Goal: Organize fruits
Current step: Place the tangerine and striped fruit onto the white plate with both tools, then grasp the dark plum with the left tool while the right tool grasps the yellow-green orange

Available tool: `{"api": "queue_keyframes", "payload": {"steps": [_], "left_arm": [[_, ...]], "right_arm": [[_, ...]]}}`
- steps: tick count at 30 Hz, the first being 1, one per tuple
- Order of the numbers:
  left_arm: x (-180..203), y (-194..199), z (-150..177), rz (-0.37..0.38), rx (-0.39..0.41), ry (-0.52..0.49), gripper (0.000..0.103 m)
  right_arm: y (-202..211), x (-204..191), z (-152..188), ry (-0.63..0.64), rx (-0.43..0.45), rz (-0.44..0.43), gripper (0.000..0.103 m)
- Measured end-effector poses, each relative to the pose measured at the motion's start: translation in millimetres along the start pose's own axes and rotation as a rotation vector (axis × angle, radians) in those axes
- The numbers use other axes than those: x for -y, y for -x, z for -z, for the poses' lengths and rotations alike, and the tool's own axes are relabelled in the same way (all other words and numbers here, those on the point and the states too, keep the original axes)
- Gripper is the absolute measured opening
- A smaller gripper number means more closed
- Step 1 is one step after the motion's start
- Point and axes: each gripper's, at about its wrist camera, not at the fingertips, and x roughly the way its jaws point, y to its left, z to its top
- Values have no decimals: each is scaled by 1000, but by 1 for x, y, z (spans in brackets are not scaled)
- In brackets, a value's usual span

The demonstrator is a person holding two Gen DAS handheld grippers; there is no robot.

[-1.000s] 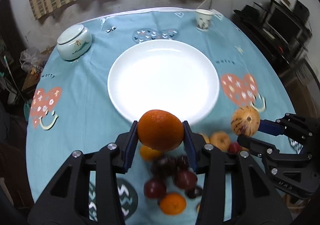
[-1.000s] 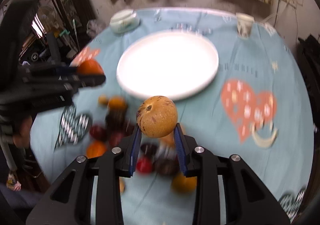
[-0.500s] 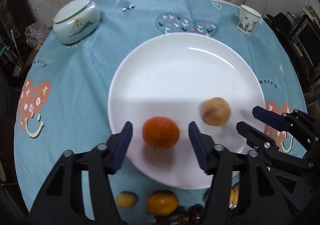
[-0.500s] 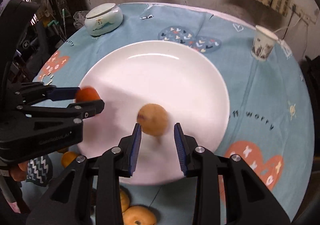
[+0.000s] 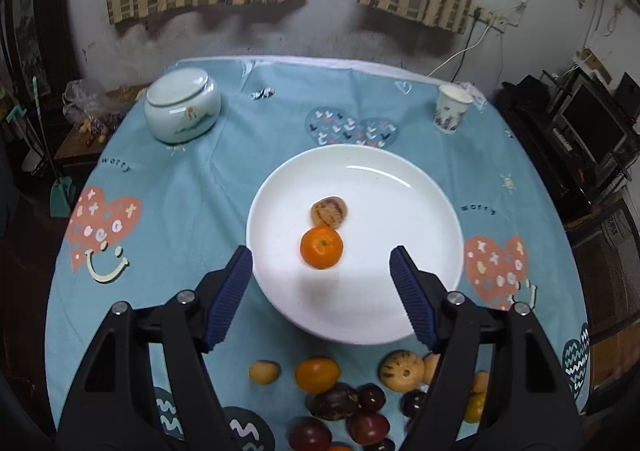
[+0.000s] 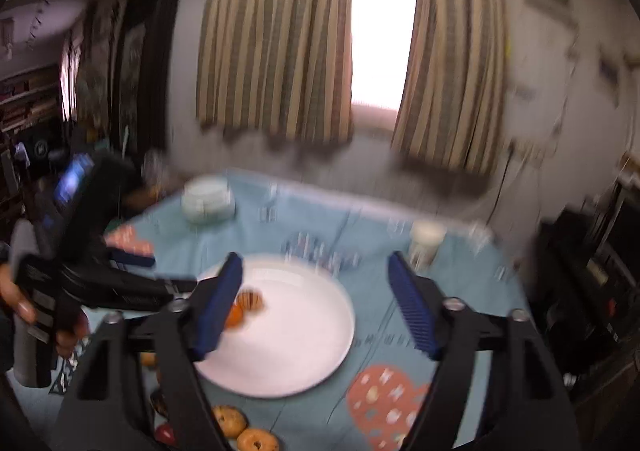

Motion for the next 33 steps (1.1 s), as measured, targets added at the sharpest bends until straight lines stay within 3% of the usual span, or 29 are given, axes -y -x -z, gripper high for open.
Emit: {"api": "queue_keyframes", "payload": {"steps": [3,5,8,10,14,18,22,24,26,27,33], "left_arm": [[7,21,4,-6,35,-32,76],[9,36,9,-7,52,-40,76],[9,53,18,-12,72,-49,78],[9,61,23,-13,81,-55,78],[11,75,38,-18,91,-78,79],[14,81,73,-40,88,-164,82],[8,70,113,-26,0,-186,82],[3,63,128,-18,-55,-163,82],[-1,59,143,-6,-95,-142,82],[0,59,148,3,-108,-141,82],[12,65,178,90,-170,-221,82]], "right_arm": [[55,1,-16,16,157,37,87],[89,7,-22,-7,249,87,102],[125,18,-17,-96,344,159,102],[131,28,-12,-165,265,126,102],[116,26,16,-174,101,95,102],[88,10,71,-181,-161,32,102],[61,1,136,-224,-410,-11,102],[52,-5,168,-251,-526,-18,91],[40,-11,191,-235,-635,-22,64],[36,-12,201,-243,-686,-28,60],[10,-15,214,-283,-738,-62,59]]}}
